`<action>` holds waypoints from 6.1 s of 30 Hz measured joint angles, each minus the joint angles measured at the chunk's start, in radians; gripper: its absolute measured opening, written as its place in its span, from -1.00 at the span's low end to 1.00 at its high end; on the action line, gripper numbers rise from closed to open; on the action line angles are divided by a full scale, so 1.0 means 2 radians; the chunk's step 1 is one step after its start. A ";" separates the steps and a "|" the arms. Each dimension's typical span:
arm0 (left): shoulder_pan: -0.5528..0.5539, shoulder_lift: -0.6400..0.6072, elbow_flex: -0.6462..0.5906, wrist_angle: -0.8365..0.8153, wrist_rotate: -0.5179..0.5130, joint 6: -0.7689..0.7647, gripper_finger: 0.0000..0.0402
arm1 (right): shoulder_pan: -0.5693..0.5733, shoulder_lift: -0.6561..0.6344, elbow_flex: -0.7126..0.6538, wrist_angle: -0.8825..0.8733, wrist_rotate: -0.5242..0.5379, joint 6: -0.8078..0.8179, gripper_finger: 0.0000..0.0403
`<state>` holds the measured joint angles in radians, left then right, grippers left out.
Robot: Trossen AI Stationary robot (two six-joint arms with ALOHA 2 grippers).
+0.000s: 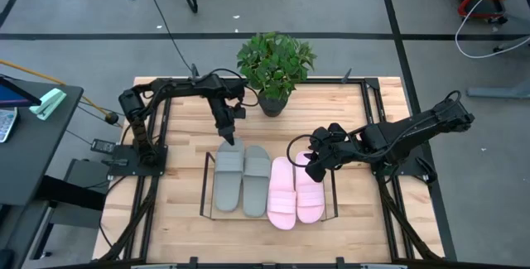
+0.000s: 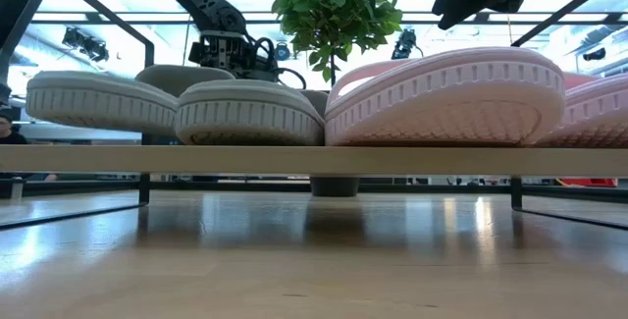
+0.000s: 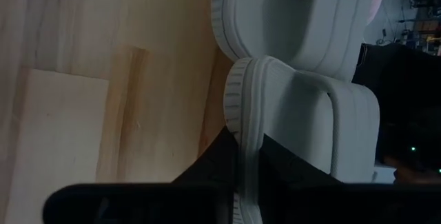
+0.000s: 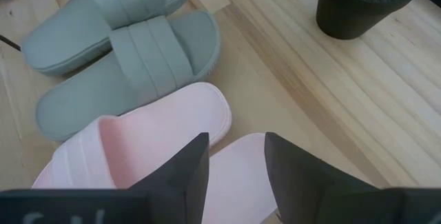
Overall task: Pick and place slides into the shelf
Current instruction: Put the gray slipper on the shelf, then return to Home Position
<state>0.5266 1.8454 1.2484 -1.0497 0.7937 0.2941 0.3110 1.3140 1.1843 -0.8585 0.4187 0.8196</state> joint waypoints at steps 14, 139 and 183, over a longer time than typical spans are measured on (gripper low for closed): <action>-0.005 0.000 -0.003 -0.007 -0.002 -0.009 -0.83 | 0.000 0.000 0.000 0.000 0.000 0.000 -0.27; -0.284 -0.324 -0.137 0.545 -0.415 -0.246 -0.98 | 0.275 -0.328 -0.167 -0.056 0.166 0.146 -0.99; -0.255 -0.702 -0.600 0.863 -0.451 -0.296 -0.99 | 0.281 -0.328 -0.173 -0.047 0.214 0.233 -1.00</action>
<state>0.0158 0.4413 0.0475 0.6764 -0.1089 -0.2973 0.8726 0.6586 0.8379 -0.9524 0.8458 1.2858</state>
